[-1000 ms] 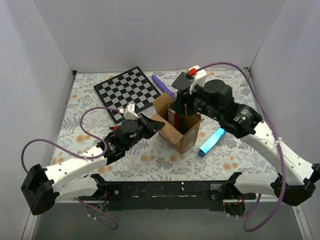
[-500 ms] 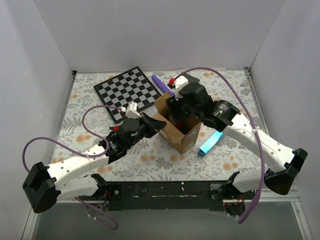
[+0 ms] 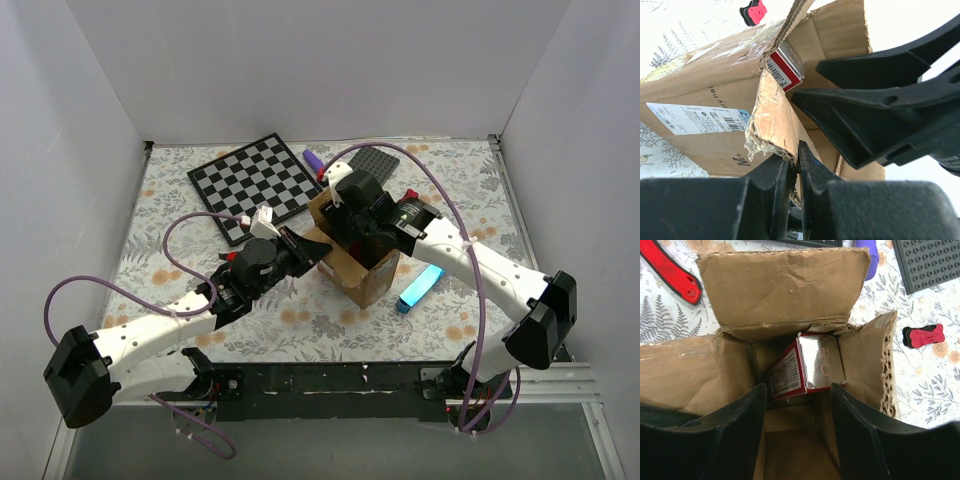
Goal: Unpack the express box
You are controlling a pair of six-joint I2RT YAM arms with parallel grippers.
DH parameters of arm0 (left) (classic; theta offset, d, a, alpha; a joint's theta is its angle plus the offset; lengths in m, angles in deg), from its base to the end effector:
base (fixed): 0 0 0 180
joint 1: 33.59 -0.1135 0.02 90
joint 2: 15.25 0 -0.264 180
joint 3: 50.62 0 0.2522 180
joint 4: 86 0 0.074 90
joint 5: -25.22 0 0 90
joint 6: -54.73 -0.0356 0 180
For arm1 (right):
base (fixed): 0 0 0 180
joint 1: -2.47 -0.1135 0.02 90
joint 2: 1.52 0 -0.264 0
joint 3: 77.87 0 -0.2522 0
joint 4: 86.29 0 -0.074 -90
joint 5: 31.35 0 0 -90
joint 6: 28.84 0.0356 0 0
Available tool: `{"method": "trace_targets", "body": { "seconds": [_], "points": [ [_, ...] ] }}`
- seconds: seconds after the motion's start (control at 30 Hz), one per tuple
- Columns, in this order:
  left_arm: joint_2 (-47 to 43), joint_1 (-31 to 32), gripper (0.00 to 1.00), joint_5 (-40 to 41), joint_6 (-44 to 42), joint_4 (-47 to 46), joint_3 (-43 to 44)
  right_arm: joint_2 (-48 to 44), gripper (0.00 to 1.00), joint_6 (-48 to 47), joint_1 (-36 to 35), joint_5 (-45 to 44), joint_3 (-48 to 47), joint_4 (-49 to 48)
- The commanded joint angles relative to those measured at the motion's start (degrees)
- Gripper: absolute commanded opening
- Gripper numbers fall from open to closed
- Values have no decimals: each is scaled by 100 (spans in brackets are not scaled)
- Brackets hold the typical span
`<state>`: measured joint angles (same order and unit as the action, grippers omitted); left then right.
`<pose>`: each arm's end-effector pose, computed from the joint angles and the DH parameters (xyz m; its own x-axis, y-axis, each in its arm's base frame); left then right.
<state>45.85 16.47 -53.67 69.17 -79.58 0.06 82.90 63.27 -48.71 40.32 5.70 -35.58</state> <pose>0.1624 -0.1832 0.2675 -0.5675 -0.8024 0.1846 -0.3382 0.0228 -0.9408 0.2125 0.2463 0.3613 -0.4132 -0.4579 -0.7871 -0.5709 0.8037 -0.1678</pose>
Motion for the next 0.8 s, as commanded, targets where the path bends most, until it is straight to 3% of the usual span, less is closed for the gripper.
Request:
{"method": "trace_targets", "body": {
  "seconds": [0.0, 0.33, 0.43, 0.47, 0.57, 0.67, 0.77],
  "points": [
    [262, -49, 8, 101, -363, 1700, -476, 179, 61, -176, 2, -233, 6, -250],
    [332, -49, 8, 119, -363, 1665, -450, 373, 59, -62, 11, -233, 181, 137],
    [332, -49, 8, 119, -363, 1656, -441, 321, 50, -18, 11, -128, 234, 198],
    [332, -49, 8, 119, -372, 1656, -441, 260, 41, -9, 11, -110, 252, 199],
    [297, -49, 8, 137, -381, 1656, -449, 84, 27, 44, 3, 13, 331, 216],
    [288, -49, 8, 154, -372, 1665, -458, -83, 21, 88, 3, 232, 296, 313],
    [297, -49, 8, 172, -372, 1656, -441, -303, 21, 132, -41, 505, 234, 322]
  ]
}}
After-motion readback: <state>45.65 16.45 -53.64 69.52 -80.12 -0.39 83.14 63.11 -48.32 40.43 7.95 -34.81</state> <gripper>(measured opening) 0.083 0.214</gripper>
